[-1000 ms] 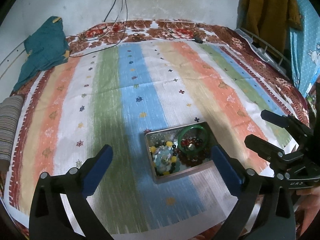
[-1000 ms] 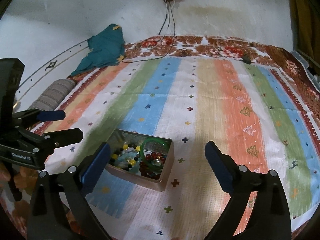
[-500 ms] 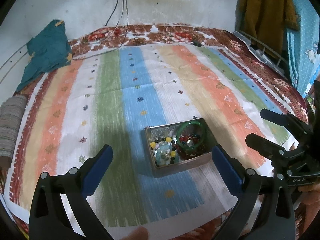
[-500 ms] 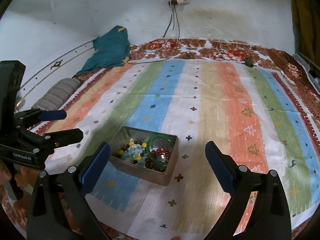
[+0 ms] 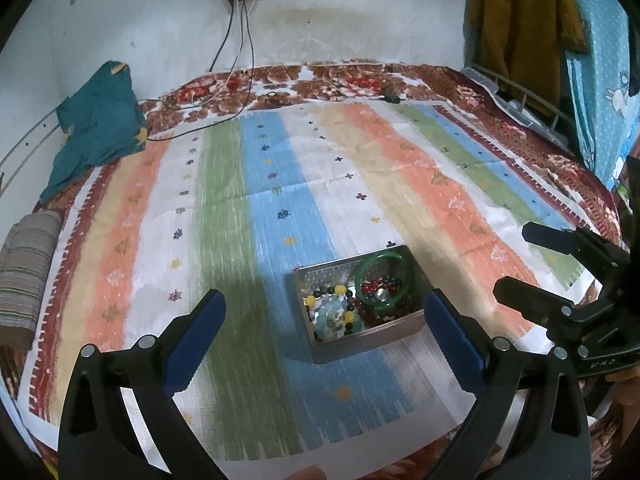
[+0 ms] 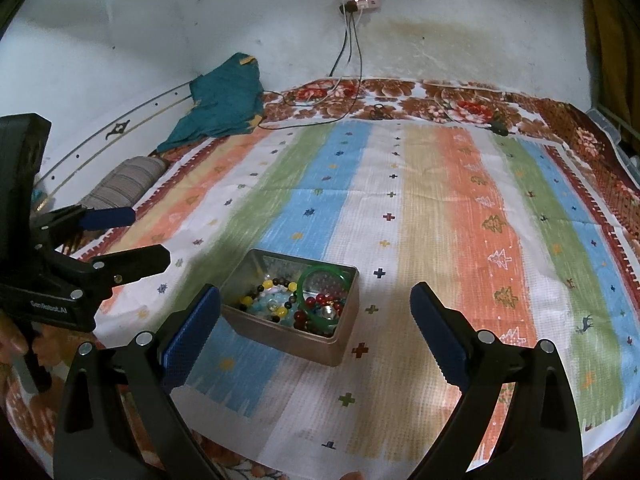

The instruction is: Organize jewelry

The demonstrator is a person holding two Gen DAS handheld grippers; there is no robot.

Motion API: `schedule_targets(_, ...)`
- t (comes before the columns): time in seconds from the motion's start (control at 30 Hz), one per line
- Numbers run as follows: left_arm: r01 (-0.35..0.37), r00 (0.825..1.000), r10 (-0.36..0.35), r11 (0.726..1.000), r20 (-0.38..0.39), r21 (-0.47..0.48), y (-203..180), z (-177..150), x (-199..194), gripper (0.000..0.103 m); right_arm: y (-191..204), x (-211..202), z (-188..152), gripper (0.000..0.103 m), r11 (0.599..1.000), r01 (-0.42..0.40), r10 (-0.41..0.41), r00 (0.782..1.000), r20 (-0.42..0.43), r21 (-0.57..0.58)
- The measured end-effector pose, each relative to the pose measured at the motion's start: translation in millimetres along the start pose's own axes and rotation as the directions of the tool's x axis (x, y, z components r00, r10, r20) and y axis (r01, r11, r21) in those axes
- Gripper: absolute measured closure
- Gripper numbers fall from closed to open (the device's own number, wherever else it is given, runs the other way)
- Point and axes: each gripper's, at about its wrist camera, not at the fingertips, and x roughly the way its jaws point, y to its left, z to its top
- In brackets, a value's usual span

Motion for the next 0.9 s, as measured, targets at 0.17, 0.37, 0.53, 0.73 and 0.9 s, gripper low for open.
schedule_targets(0.17, -0.011, 1.0, 0.011, 1.0, 0.002, 0.026, -3.6, -0.4, 0.7, 0.006, 3.0, -2.0, -1.5, 0.007, 1.0, -0.002, 0.002, 1.0, -0.002, -0.005)
schedule_targets(0.37, -0.005, 1.0, 0.005, 1.0, 0.005, 0.03, -4.0, 0.3, 0.7, 0.006, 5.9, -3.8, -1.9, 0.007, 1.0, 0.007, -0.007, 1.0, 0.007, -0.016)
schedule_targets(0.53, -0.009, 1.0, 0.008, 1.0, 0.011, 0.023, -4.3, -0.5, -1.0, 0.006, 6.9, -3.4, -2.3, 0.007, 1.0, 0.021, -0.021, 1.0, 0.006, -0.023)
schedule_targets(0.73, -0.014, 1.0, 0.014, 1.0, 0.014, 0.026, -3.8, -0.4, -1.0, 0.006, 6.7, -3.0, -2.1, 0.007, 1.0, 0.02, -0.02, 1.0, 0.005, -0.018)
schedule_targets(0.9, -0.024, 0.999, 0.024, 0.999, 0.024, 0.026, -1.3, 1.8, -2.4, 0.006, 5.5, -2.5, -2.0, 0.007, 1.0, 0.011, -0.011, 1.0, -0.003, -0.022)
